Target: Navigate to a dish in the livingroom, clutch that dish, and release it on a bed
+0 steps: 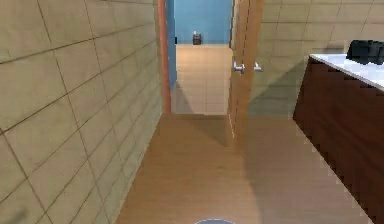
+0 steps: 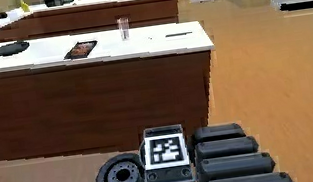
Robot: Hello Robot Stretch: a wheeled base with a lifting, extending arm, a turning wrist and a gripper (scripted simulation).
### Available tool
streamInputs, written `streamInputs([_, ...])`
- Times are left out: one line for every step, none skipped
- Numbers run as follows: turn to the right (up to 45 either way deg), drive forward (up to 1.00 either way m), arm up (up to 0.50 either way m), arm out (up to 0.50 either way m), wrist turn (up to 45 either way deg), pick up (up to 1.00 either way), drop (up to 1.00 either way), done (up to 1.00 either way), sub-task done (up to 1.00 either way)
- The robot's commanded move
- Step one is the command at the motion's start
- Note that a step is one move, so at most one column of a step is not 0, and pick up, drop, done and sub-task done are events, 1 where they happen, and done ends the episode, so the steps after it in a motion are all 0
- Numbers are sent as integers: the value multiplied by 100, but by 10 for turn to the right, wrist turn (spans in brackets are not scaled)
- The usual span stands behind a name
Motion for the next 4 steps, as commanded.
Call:
streamInputs([0, 100, 0, 0, 0, 0, 0, 0, 0])
streamInputs([0, 100, 0, 0, 0, 0, 0, 0, 0])
streamInputs([0, 100, 0, 0, 0, 0, 0, 0, 0])
streamInputs([60, 0, 0, 0, 0, 0, 0, 0, 0])
